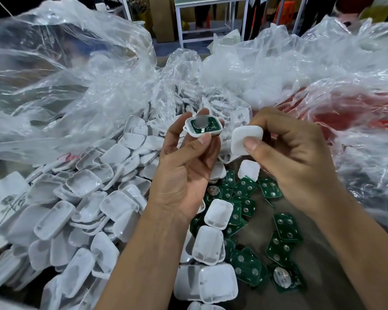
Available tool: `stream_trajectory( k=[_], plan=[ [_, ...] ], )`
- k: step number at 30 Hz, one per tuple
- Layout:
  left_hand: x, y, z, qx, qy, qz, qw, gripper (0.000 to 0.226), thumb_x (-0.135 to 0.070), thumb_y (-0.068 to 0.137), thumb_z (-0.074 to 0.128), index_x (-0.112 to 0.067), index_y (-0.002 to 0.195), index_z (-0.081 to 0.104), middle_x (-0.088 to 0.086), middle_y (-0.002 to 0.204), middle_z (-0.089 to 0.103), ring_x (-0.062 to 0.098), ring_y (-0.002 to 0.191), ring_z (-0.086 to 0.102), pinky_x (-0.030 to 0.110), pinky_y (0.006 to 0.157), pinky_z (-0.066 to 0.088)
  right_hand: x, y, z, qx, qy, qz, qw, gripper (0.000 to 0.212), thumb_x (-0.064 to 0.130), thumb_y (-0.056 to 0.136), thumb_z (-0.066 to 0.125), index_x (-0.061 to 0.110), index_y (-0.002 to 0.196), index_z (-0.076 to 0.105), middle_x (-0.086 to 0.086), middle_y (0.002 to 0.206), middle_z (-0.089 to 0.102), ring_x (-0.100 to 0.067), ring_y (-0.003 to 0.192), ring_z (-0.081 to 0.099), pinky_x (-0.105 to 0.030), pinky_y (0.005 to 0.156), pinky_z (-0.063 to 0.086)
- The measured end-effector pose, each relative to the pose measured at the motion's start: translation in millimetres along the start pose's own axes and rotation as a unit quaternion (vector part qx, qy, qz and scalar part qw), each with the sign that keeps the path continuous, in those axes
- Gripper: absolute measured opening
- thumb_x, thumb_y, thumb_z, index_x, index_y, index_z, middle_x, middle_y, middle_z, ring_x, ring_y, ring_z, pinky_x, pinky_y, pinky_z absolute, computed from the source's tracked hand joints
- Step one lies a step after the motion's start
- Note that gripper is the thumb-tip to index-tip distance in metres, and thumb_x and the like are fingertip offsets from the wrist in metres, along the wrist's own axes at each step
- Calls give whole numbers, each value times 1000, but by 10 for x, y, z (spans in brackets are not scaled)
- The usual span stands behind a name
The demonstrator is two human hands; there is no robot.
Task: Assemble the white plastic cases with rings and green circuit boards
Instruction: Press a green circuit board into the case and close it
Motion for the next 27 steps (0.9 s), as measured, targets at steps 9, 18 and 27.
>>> stream_trajectory(
  k=[9, 18, 27],
  plan=[
    [5, -9, 23, -4, 14, -4, 1000, 47, 9, 66, 74, -20, 103, 76, 15, 120, 73, 36, 114, 66, 31, 80, 62, 70, 23, 36, 118, 250, 119, 954, 29, 28, 85, 50, 5, 77, 65, -29, 72, 42, -42, 57, 31, -38, 47, 25],
    [31, -35, 41, 10, 45, -8, 999, 44, 6, 72, 65, -21, 106, 72, 7, 107, 77, 31, 111, 66, 36, 93, 58, 230, -2, 174, 200, 444, 144, 861, 24, 19, 81, 30, 13, 58, 34, -10, 55, 31, -18, 48, 23, -28, 44, 15],
    [16, -34, 19, 11, 42, -8, 999, 44, 5, 75, 65, -20, 111, 68, 7, 111, 77, 31, 115, 68, 41, 103, 52, 237, -16, 219, 199, 479, 181, 836, 26, 23, 83, 37, 12, 60, 32, -9, 54, 27, -14, 41, 20, -20, 42, 18]
  ],
)
Point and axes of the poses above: each hand's wrist, its own y-axis towards the middle knuckle, its own z-axis out of the palm, x = y × z, the point moved 1 cm from there along y, towards the middle knuckle
